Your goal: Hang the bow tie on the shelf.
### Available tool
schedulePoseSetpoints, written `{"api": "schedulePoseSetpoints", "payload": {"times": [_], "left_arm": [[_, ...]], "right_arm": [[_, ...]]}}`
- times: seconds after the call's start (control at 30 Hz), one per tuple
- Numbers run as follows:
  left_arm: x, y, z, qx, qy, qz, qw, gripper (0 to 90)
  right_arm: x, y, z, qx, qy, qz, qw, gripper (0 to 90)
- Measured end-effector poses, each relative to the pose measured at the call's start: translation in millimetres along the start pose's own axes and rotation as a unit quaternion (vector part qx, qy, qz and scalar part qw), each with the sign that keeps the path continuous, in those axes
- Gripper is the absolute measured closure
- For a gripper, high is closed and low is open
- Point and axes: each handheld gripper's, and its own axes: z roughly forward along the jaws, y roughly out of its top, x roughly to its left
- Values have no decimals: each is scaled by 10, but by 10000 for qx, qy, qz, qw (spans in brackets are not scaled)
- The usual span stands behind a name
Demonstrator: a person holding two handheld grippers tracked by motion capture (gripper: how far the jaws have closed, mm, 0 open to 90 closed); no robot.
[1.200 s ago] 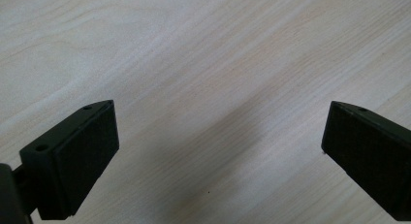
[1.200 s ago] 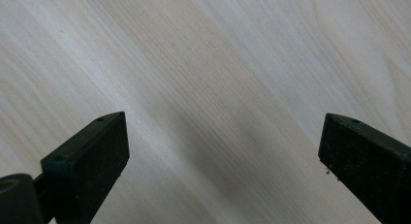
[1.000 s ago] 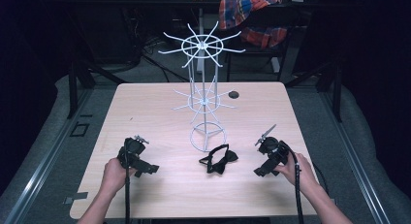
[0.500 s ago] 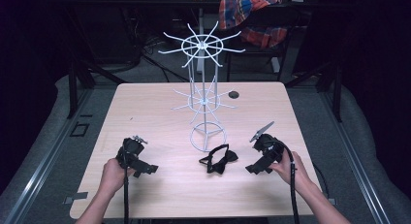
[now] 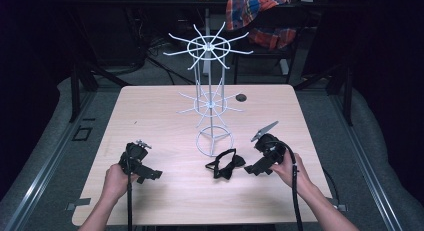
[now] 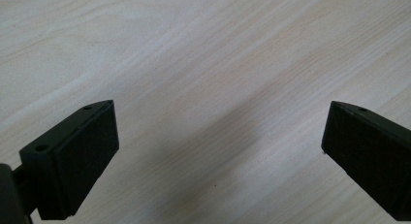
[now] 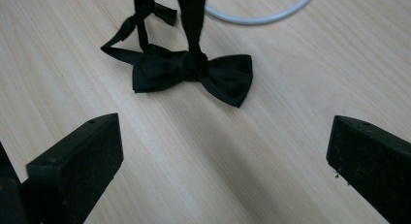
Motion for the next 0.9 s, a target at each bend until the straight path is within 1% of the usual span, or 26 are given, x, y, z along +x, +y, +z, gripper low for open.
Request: {"api": "schedulePoseSetpoints", "payload": {"times": [0.07, 0.1, 0.13, 0.23, 0.3, 0.33, 0.37, 0.4, 0.43, 0.5, 0.53, 0.57, 0.6, 0.67, 0.73, 0.77, 0.8, 0.83, 0.9], "left_arm": [[-6, -9, -11, -32, -10, -17, 10000, 0], [-5, -11, -14, -49, -5, -7, 10000, 0], [-5, -13, -16, -61, -8, -13, 10000, 0], [-9, -17, -20, -57, 14, -1, 10000, 0], [-14, -21, -24, -67, 1, -17, 10000, 0], [-14, -21, -24, -67, 1, -17, 10000, 0], [-12, -26, -29, -86, 23, -9, 10000, 0], [-12, -26, -29, -86, 23, -9, 10000, 0], [-10, -33, -36, -82, 0, -28, 10000, 0], [-8, -36, -43, -92, 17, -21, 10000, 0], [-7, -35, -43, -93, 18, -19, 10000, 0], [-7, -35, -43, -93, 18, -19, 10000, 0], [-10, -33, -41, -89, 4, -16, 10000, 0], [-12, -32, -37, -80, -17, -3, 10000, 0], [-12, -32, -37, -74, -19, 8, 10000, 0], [-10, -35, -38, -73, -15, 4, 10000, 0], [-10, -35, -38, -73, -15, 4, 10000, 0], [-8, -37, -35, -60, -2, 14, 10000, 0], [-11, -40, -33, -57, -12, 1, 10000, 0]], "right_arm": [[52, 58, 23, -59, 15, -80, 9999, 0], [65, 76, 18, -87, -48, -112, 9999, 0], [80, 89, 31, -175, -10, -68, 9998, 0], [127, 141, 33, -223, -49, -142, 9996, 6], [159, 181, 47, -248, -8, -182, 9995, 67], [159, 181, 47, -248, -8, -182, 9995, 67], [186, 227, 74, -270, 36, -202, 9994, 109], [186, 227, 74, -270, 36, -202, 9994, 109], [200, 278, 100, -233, 30, -257, 9994, 147], [206, 324, 127, -247, 39, -279, 9993, 179], [209, 346, 147, -225, 38, -258, 9994, 211], [209, 346, 147, -225, 38, -258, 9994, 211], [216, 382, 178, -178, 25, -286, 9994, 255], [226, 397, 217, -20, -85, -245, 9997, 290], [236, 396, 241, 117, -147, -277, 9994, 352], [236, 397, 241, 110, -160, -281, 9994, 376], [236, 397, 241, 110, -160, -281, 9994, 376], [231, 407, 226, 75, -217, -271, 9994, 428], [241, 412, 222, -30, -253, -240, 9994, 472]]}}
